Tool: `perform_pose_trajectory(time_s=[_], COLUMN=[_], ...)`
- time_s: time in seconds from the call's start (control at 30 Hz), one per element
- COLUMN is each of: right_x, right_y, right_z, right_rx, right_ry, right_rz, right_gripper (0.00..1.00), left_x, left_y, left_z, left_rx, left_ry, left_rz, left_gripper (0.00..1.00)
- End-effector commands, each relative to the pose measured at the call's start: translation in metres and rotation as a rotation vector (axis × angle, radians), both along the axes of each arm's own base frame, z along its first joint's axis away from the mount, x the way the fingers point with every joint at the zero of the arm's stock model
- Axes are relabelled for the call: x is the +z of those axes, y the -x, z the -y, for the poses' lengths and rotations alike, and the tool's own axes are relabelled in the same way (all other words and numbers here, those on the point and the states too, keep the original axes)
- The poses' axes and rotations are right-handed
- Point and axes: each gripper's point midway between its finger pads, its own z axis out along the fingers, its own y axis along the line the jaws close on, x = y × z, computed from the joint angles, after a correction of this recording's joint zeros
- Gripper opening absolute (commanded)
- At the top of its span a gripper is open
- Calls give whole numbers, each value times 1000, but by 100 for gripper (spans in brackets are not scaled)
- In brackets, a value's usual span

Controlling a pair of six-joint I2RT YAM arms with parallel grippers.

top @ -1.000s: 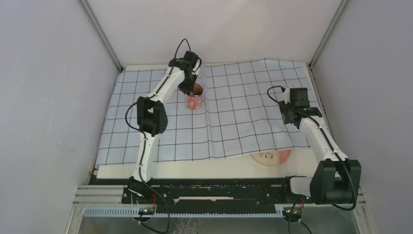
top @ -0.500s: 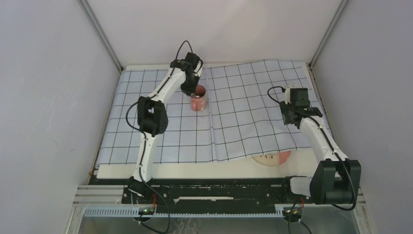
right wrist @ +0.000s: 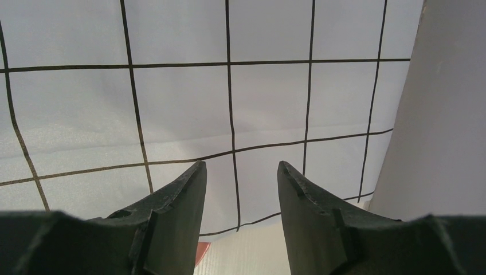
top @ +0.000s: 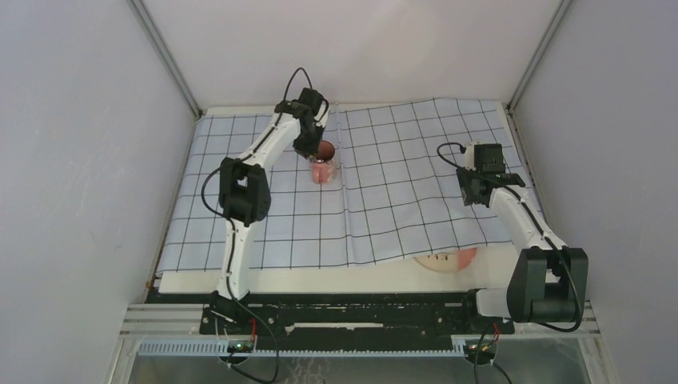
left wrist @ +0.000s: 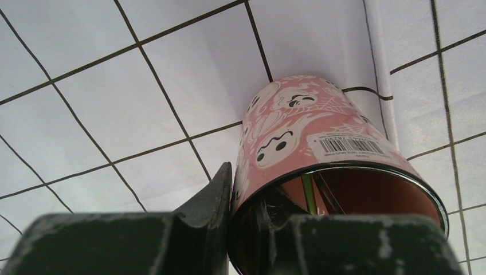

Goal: Set the dinner table for one person
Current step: Adjust the napkin at the center of the board.

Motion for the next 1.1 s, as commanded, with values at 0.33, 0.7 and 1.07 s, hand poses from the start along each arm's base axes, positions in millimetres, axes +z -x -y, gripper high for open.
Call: perform_pose_trajectory(time_s=[0.33,0.7,1.07], right_x=[-10,-10,-1], right_y=[-41,-42,-64], right_z=[13,12,14], right_rx=[8,3,-16], right_ry=[9,-5,-18], right_rz=[38,42,87], right_gripper=[56,55,52], left_x=[42,78,111], left_y=[17,19,13], left_z=[-47,-31,-22], left_rx=[52,30,30], left_ry=[-63,26,82], left_rz=[25,90,166], left_gripper=[42,47,47])
